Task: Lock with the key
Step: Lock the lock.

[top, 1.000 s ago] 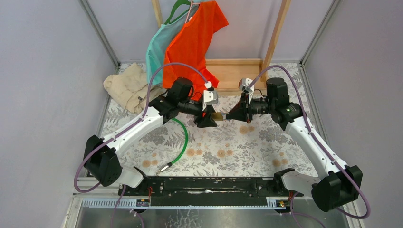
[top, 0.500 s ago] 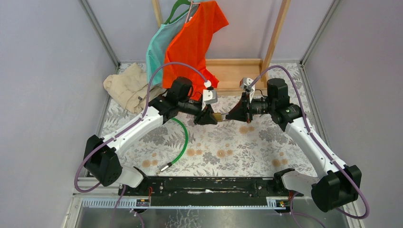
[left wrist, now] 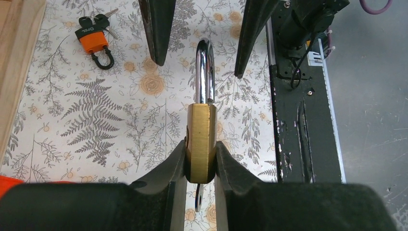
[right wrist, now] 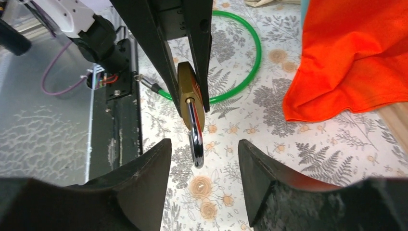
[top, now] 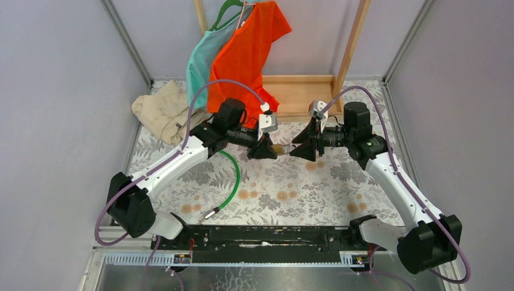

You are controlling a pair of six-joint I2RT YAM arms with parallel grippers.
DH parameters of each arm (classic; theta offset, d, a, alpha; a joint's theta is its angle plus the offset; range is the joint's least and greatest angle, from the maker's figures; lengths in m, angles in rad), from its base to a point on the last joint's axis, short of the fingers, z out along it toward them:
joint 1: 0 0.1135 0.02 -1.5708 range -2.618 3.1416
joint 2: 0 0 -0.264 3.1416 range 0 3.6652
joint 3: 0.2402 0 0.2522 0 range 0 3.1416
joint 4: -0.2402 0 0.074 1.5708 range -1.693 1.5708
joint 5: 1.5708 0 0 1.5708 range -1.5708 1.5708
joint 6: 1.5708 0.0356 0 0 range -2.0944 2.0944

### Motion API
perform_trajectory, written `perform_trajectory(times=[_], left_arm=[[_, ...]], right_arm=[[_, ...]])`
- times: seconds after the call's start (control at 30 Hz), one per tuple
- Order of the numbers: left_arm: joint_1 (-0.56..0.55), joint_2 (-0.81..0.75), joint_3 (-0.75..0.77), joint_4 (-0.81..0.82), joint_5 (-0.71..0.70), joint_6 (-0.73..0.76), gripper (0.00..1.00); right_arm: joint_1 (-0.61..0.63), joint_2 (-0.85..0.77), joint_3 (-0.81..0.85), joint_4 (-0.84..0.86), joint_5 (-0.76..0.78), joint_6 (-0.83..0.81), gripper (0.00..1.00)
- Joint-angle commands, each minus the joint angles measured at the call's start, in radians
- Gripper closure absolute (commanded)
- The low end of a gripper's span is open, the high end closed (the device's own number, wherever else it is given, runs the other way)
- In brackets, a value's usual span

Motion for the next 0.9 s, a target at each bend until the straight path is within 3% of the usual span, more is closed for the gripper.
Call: perform_trajectory(times=[0.0, 0.23, 0.67, 0.87], left_arm=[[0.008, -0.008, 0.024, 0.035, -0.009, 0.005, 1.0], [0.006, 0.011, 0.043, -0.004, -0.024, 0.025, 1.0], [0.006, 0.018, 0.04, -0.004, -0.015, 0.027, 1.0], [0.006, 0.012, 0.037, -0.004, 0.013, 0.034, 1.0]], right_arm=[[-0.005, -0.039, 0.014, -0.082, 0.063, -0.15, 0.39], [-0.004, -0.021, 0.051, -0.176, 0.067, -0.243, 0.39], [0.018, 0.019, 0.071, -0.153, 0.058, -0.212, 0.66], [0.021, 0.012, 0.053, -0.13, 0.053, -0.199, 0.88]])
